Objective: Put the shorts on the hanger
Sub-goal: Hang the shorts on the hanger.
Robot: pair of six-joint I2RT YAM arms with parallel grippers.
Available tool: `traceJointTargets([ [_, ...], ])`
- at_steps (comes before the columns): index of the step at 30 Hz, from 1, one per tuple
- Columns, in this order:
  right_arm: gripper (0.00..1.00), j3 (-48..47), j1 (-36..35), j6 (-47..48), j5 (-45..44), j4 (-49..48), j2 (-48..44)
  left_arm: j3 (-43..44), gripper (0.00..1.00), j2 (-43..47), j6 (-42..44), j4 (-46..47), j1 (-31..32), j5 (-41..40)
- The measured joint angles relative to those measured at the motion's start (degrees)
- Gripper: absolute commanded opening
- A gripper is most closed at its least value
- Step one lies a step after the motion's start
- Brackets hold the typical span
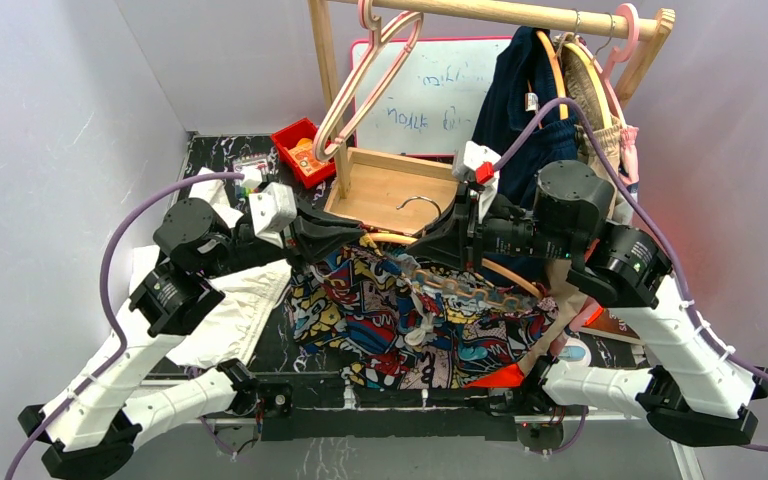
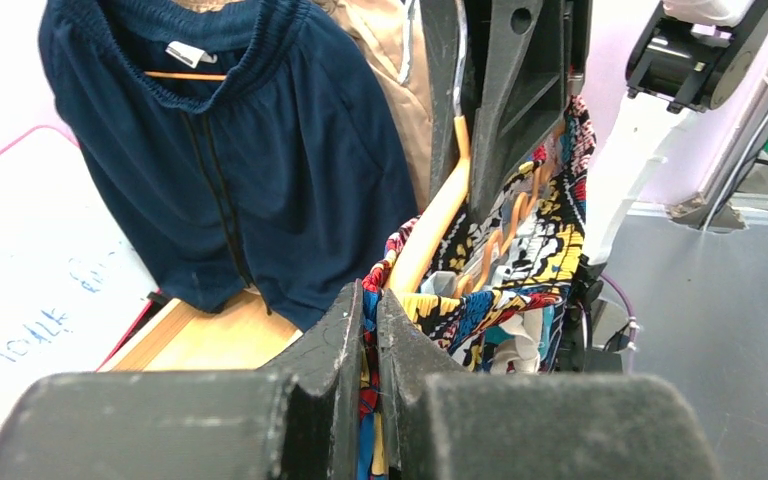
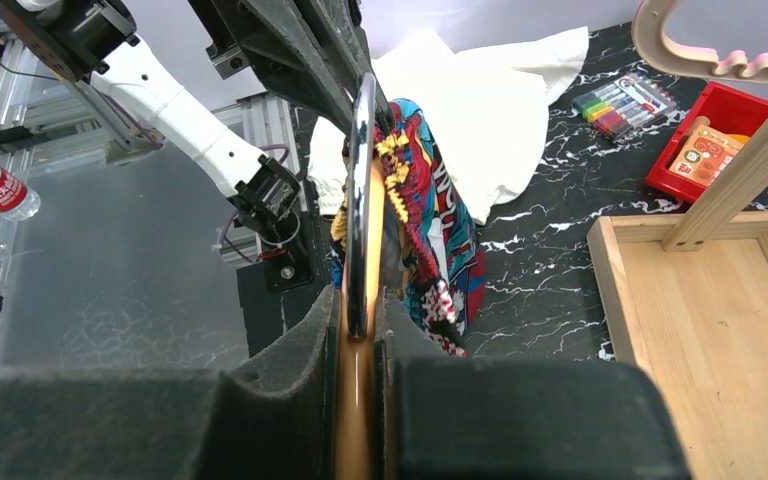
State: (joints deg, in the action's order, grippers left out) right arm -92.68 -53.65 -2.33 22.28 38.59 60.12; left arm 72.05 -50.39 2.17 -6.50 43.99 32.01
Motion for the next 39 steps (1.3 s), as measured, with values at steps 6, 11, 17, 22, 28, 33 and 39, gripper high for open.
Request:
traceJointTargets([
  [6,0.0,0.7,0.0,0.0,-0.1,-0.2,-1.9,-1.9,0.0,4.0,2.0,-2.0,0.0,-4.5],
  [11,0.0,0.7,-0.1,-0.3,0.4,-0.9,-2.9,-2.8,0.0,7.2,3.7,-3.9,0.0,-7.8],
  [17,0.0,1.6,-0.1,-1.1,1.3,-2.4,-3.0,-3.0,0.22,7.6,3.8,-4.5,0.0,-8.2],
  [22,0.0,1.6,-0.1,-1.7,1.2,-2.7,-2.6,-3.0,0.78,7.0,3.2,-4.8,0.0,-7.1],
  [28,0.0,1.6,-0.1,-1.6,0.8,-2.6,-2.4,-2.9,0.91,7.5,3.0,-5.4,0.0,-5.2],
  [33,0.0,1.6,-0.1,-1.5,1.4,-2.3,-1.9,1.4,0.92,6.2,3.9,-7.6,0.0,-1.3],
  [39,0.0,1.0,-0.1,-1.5,3.2,-1.7,0.3,7.3,0.92,1.7,6.0,-10.8,0.0,4.9],
])
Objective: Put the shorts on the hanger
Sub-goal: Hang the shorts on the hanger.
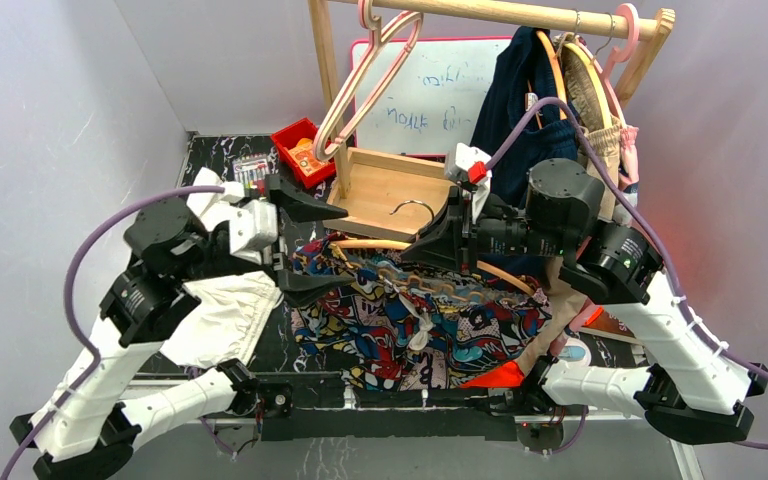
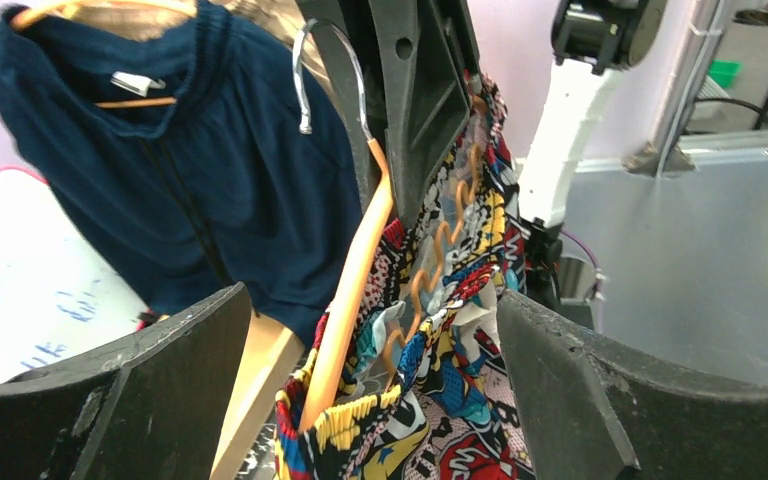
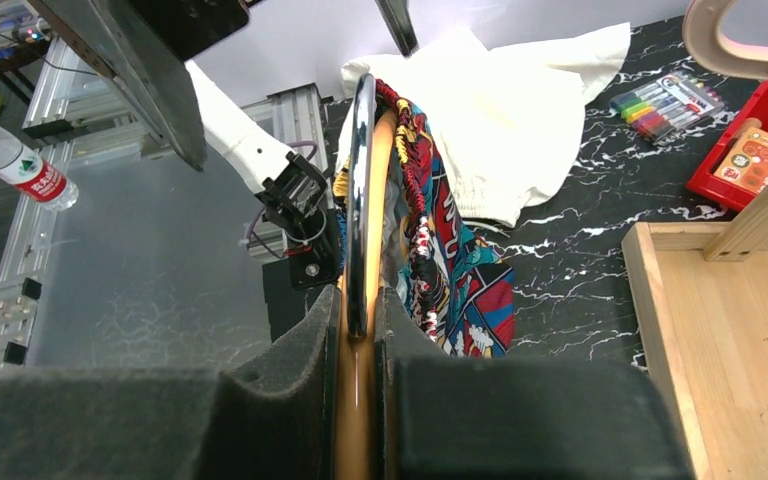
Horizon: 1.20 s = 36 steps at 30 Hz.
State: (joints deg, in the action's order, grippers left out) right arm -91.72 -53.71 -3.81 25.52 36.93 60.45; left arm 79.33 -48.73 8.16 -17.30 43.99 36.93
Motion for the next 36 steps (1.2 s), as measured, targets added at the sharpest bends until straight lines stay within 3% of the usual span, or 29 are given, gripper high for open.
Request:
traceJointTargets([
  [7,0.0,-0.8,0.0,0.2,1.1,0.5,0.7,0.4,0.94,-4.8,2.6,-5.1,0.0,2.6],
  [14,0.0,-1.2,0.0,1.0,1.7,0.8,0.4,1.8,0.97,-2.3,5.6,-10.2,0.0,-0.7],
  [24,0.0,-1.2,0.0,1.1,3.3,0.9,0.2,1.9,0.88,-3.4,5.8,-11.9,0.0,0.3],
  [26,0.0,-1.2,0.0,1.1,3.7,0.9,0.2,2.3,0.82,-5.7,5.0,-11.8,0.0,1.6],
  [33,0.0,-1.2,0.4,2.2,4.1,1.7,0.1,4.2,0.39,-12.8,1.7,-9.2,0.0,7.3],
  [36,0.0,-1.1,0.4,2.7,3.9,2.0,-0.3,4.6,0.1,-13.5,0.3,-8.3,0.0,10.0],
])
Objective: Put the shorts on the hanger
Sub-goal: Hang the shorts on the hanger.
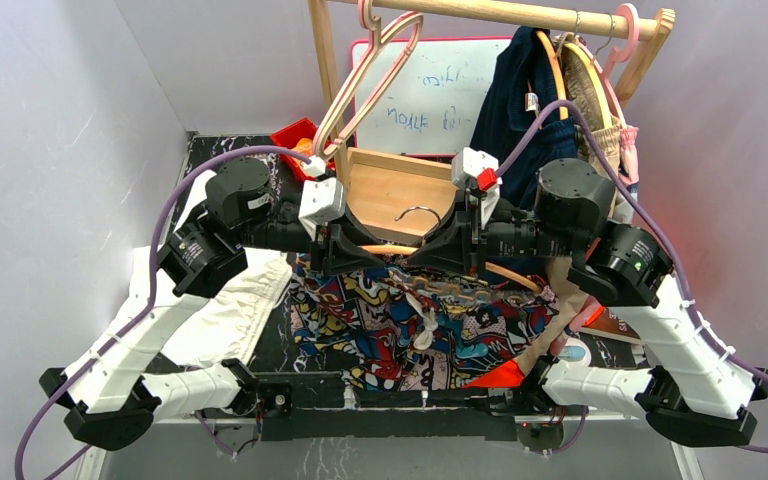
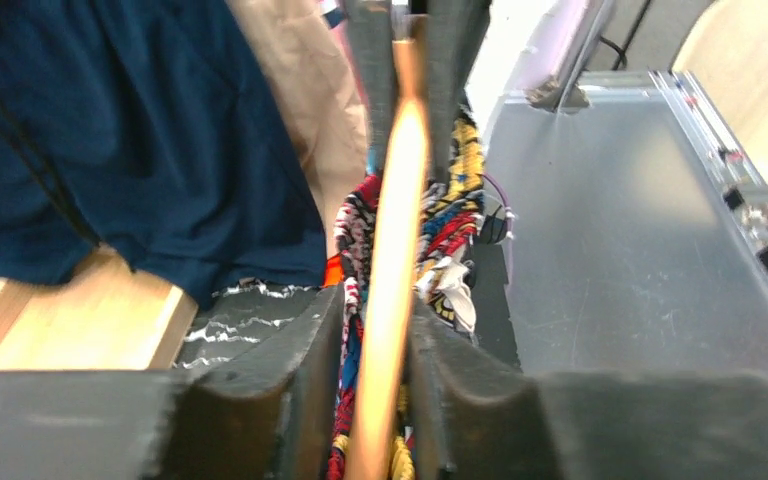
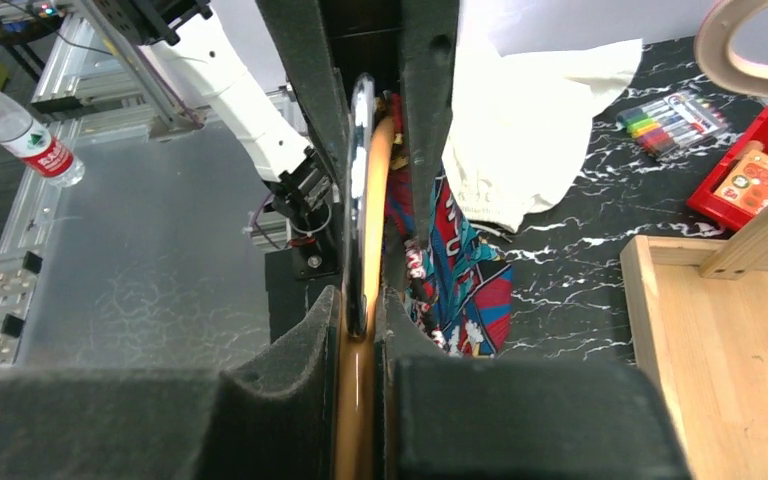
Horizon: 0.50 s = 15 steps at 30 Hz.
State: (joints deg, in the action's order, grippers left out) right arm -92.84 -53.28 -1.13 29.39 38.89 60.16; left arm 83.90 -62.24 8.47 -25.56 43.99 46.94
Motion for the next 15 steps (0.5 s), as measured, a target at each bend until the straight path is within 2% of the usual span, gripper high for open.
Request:
traceJointTargets([
  [1,0.0,0.0,0.0,0.2,-0.2,0.0,-0.2,0.2,0.0,-0.2,-0.5,0.2,0.0,1.0],
  [3,0.0,0.0,0.1,0.5,0.0,0.0,-0.5,0.2,0.0,-0.4,-0.2,0.5,0.1,4.3],
  [9,0.0,0.1,0.0,0.4,0.4,0.0,-1.0,0.0,0.0,-0.3,-1.0,1.5,0.4,5.4],
  [10,0.04,0.3,-0.1,0.4,0.4,0.0,-1.1,-0.2,0.0,-0.1,-1.0,1.6,0.4,5.2],
  [14,0.5,0.9,-0.1,0.3,0.3,-0.3,-1.2,-2.3,0.0,1.5,-1.0,2.9,0.5,3.7],
  [15,0.56,1.0,-0.1,0.3,0.2,-0.4,-1.2,-3.0,0.0,2.1,-1.1,3.2,0.5,2.7],
])
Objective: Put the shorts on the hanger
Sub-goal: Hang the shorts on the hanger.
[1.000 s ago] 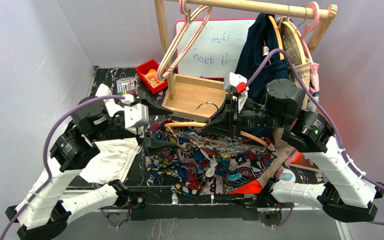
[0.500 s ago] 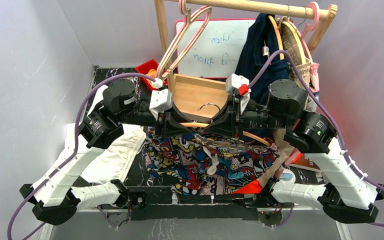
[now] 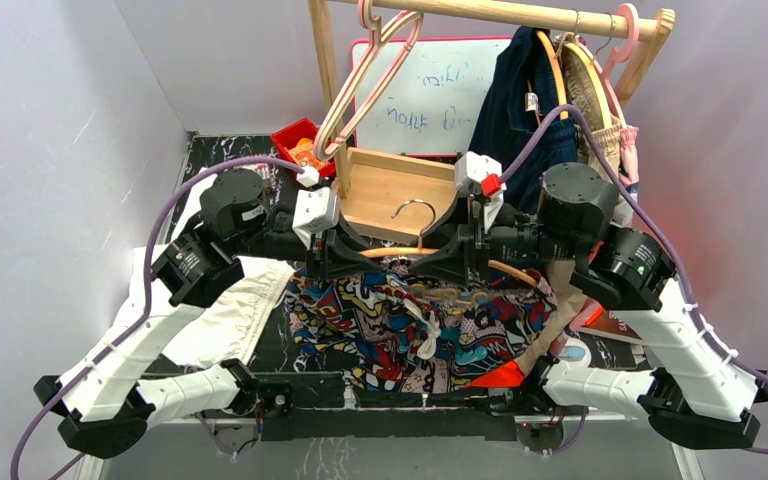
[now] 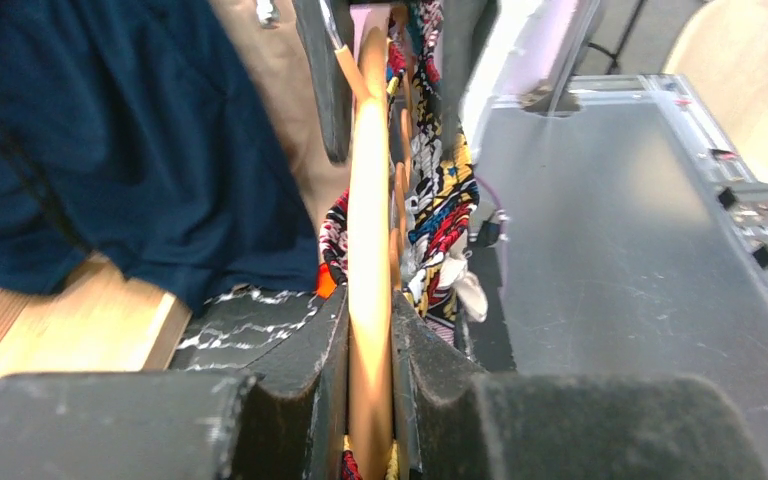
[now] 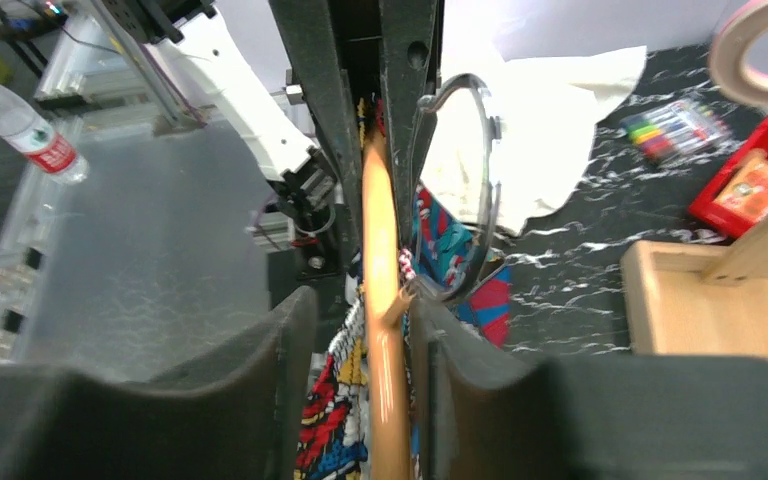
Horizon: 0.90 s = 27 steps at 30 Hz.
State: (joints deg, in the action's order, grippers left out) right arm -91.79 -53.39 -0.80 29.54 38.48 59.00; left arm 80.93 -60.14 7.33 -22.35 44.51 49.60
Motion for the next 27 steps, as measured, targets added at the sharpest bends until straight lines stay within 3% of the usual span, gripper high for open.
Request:
traceJointTargets([
  [4,0.67,0.2,0.0,0.2,-1.9,-0.9,-1.3,-3.2,0.0,3.3,-0.6,0.4,-0.2,-5.2],
  [8,0.7,0.3,0.0,0.1,-6.4,-1.3,-3.9,-5.7,0.0,7.4,-0.5,0.5,-0.3,-11.2],
  [19,0.63,2.8,0.0,-6.3,-32.1,-2.6,-12.9,-9.2,0.0,19.7,0.4,-1.8,-0.5,-26.3],
  [27,0.61,2.3,0.0,-13.6,-42.4,-1.1,-7.6,-9.3,0.0,20.4,0.6,-2.1,-0.5,-28.3],
])
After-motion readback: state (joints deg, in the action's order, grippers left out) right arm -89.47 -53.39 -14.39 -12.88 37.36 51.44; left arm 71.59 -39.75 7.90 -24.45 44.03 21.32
